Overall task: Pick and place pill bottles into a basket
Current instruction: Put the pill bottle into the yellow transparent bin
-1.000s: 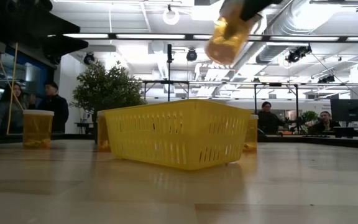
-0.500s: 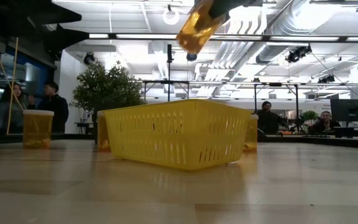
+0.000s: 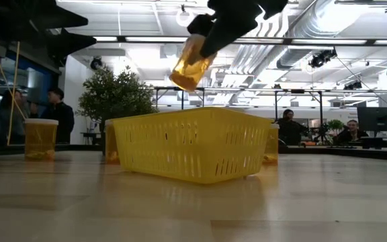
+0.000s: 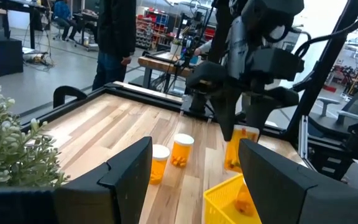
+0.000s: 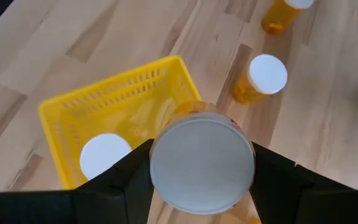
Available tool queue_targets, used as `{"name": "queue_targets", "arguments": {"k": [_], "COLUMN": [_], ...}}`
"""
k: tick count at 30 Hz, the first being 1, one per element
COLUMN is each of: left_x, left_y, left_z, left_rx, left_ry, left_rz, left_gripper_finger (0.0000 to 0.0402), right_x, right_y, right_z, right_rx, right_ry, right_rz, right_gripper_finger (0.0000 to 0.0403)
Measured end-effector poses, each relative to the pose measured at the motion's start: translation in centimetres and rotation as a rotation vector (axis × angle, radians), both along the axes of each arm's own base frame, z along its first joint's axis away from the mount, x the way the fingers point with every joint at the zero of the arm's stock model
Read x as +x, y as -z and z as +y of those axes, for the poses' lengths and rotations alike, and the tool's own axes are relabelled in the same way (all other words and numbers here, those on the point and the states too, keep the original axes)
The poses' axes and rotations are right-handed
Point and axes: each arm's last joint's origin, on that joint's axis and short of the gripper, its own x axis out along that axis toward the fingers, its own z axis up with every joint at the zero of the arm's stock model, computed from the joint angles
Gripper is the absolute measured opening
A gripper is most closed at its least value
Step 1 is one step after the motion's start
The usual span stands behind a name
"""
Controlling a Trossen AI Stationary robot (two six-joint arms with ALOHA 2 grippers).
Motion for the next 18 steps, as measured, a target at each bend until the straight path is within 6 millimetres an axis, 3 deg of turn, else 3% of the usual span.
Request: {"name": "queue_targets", "arguments": {"k": [6,18], "left_x": [0.0,0.0], "left_y": [0.0,0.2], "left_z": [0.0,0.0], "left_rx": [0.000,0.003], "left_ry": [0.000,0.000], "left_rz": [0.001,0.025], "left_gripper_finger": [0.0276,0.0276], "right_x": [2.2,4.8], "right_y": [-0.5,2.3], "right_z": [-0.3,-0.1], "right_rx": [0.018,-0.006], "right_ry": [-0.048,-0.081], "right_rz": [0.086,0.230], "right_gripper_finger": [0.0209,0.0209]}}
